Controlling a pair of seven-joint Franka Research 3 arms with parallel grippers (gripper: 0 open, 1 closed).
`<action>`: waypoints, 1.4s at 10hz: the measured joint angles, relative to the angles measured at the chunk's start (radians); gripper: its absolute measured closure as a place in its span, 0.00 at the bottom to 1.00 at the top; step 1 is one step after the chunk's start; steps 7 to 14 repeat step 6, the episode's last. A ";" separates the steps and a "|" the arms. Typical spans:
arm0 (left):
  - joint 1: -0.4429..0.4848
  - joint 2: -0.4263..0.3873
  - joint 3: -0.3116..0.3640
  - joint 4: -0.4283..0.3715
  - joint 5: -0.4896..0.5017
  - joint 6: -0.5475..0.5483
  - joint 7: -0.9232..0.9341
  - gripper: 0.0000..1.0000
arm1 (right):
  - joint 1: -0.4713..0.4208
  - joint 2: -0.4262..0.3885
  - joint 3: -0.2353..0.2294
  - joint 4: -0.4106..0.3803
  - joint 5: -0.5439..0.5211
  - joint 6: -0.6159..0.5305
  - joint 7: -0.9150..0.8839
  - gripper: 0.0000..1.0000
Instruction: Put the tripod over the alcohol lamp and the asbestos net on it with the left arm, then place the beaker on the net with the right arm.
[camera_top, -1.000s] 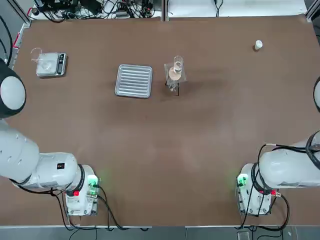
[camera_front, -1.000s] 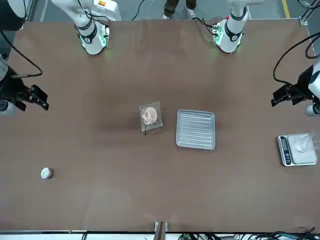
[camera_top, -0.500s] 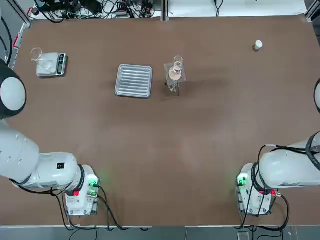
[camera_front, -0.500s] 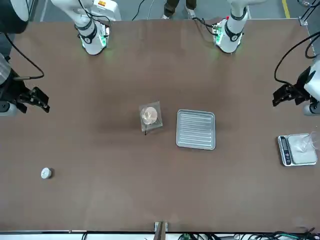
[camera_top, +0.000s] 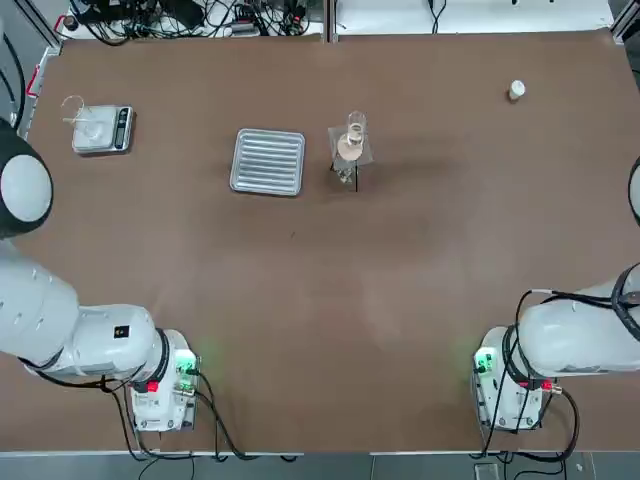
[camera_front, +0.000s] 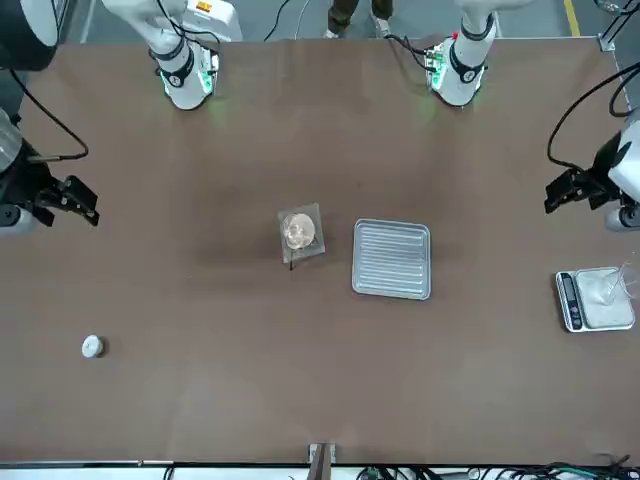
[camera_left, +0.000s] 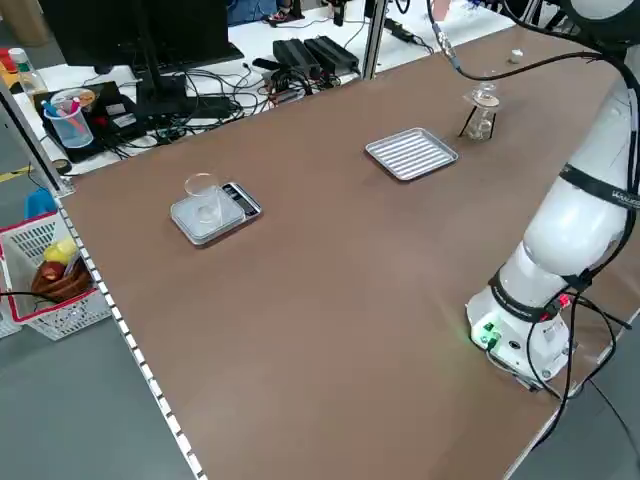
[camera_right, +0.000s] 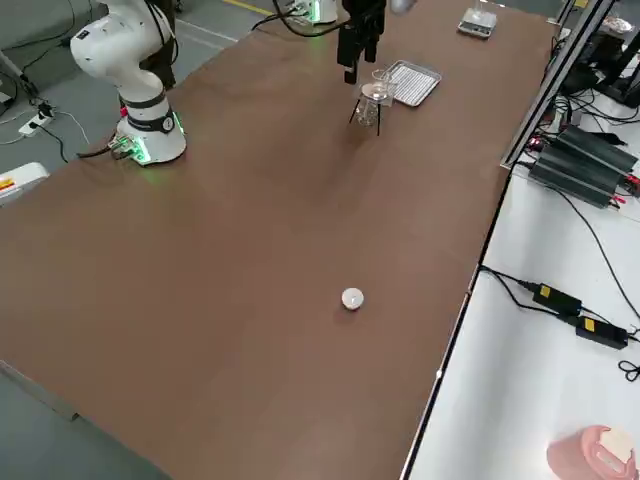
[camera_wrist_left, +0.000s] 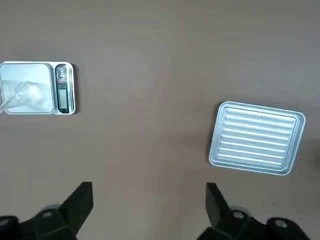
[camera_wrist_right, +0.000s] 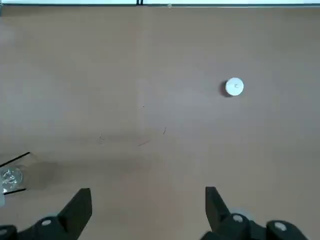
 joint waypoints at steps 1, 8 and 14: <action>-0.002 0.000 -0.002 0.000 0.000 0.000 -0.001 0.00 | 0.000 0.000 0.000 0.000 0.000 0.000 0.000 0.00; -0.005 0.000 -0.044 0.018 0.000 -0.030 -0.001 0.00 | 0.002 0.000 -0.001 0.000 0.000 0.001 0.000 0.00; -0.005 0.000 -0.044 0.018 0.000 -0.030 -0.001 0.00 | 0.002 0.000 -0.001 0.000 0.000 0.001 0.000 0.00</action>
